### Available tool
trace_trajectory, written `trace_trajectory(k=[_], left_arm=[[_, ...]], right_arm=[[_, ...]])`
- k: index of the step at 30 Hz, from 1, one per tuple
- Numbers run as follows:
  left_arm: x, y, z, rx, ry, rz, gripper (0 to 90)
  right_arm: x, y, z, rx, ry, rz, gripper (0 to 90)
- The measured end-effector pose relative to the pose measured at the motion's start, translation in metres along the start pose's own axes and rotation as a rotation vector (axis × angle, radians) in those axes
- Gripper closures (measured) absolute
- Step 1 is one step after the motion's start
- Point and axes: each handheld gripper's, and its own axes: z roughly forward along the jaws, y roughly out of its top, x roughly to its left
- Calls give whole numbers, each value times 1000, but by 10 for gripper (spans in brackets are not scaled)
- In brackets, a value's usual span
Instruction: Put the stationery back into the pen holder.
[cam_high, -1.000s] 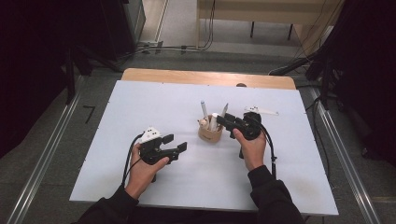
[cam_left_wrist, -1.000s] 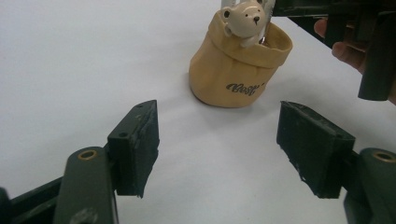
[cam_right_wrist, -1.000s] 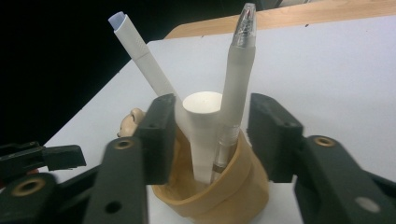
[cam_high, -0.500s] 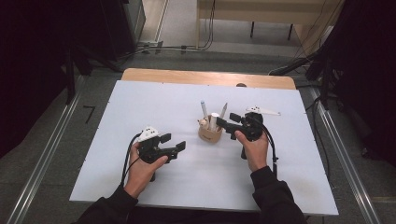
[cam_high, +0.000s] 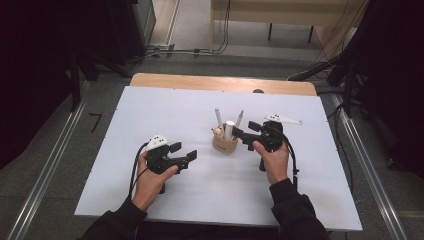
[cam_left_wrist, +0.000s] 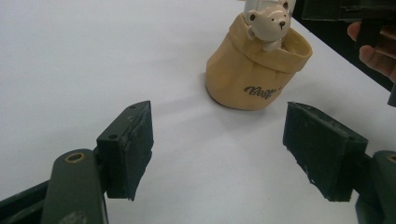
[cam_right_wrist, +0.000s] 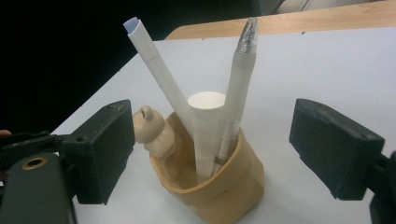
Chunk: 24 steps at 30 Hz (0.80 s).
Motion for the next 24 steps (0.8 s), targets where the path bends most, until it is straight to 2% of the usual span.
trace_trajectory(k=[15, 24], left_arm=[[7, 2, -4, -12, 14, -23, 253], [11, 3, -7, -22, 25, -33, 243]], right_arm=[[2, 0, -8, -9, -29, -23, 125], [-3, -5, -18, -5, -51, -25, 125]])
